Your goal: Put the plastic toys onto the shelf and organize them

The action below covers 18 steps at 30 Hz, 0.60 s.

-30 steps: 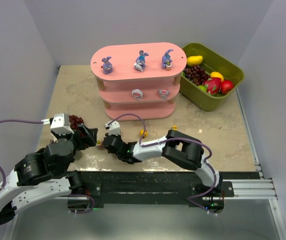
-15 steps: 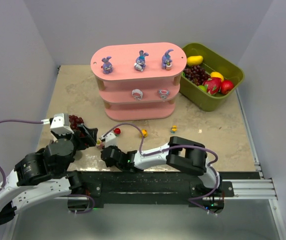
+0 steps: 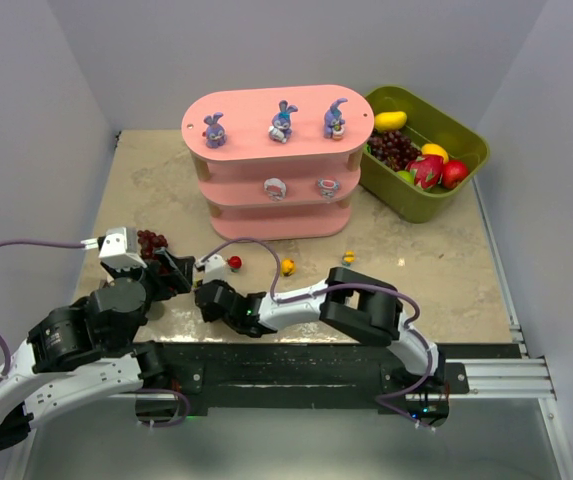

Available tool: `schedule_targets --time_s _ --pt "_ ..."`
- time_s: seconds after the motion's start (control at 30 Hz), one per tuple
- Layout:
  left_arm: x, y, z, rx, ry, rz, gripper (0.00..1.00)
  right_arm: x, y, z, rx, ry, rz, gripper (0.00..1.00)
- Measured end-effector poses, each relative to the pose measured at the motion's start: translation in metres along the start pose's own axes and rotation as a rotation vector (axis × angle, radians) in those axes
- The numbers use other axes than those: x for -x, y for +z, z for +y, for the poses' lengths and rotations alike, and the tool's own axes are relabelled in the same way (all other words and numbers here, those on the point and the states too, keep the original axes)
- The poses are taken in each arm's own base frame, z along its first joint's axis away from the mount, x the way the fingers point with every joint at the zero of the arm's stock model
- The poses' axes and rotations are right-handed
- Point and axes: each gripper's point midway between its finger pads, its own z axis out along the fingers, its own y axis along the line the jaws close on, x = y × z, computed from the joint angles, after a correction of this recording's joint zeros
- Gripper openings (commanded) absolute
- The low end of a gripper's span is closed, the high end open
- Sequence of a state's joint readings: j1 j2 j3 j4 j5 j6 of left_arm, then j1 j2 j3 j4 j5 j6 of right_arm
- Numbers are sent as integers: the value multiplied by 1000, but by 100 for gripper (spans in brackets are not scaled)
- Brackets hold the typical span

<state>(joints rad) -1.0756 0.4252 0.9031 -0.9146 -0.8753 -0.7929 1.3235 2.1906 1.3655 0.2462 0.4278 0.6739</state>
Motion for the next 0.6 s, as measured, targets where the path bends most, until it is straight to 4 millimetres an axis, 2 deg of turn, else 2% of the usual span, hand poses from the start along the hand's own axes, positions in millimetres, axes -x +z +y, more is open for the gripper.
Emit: schedule_targets --time_s 0.3,0.6 --pt "0 0 0 0 0 0 87 21 12 -31 -58 22 -38 0" --pt "0 0 0 0 0 0 86 36 20 -52 -63 -54 -69 0"
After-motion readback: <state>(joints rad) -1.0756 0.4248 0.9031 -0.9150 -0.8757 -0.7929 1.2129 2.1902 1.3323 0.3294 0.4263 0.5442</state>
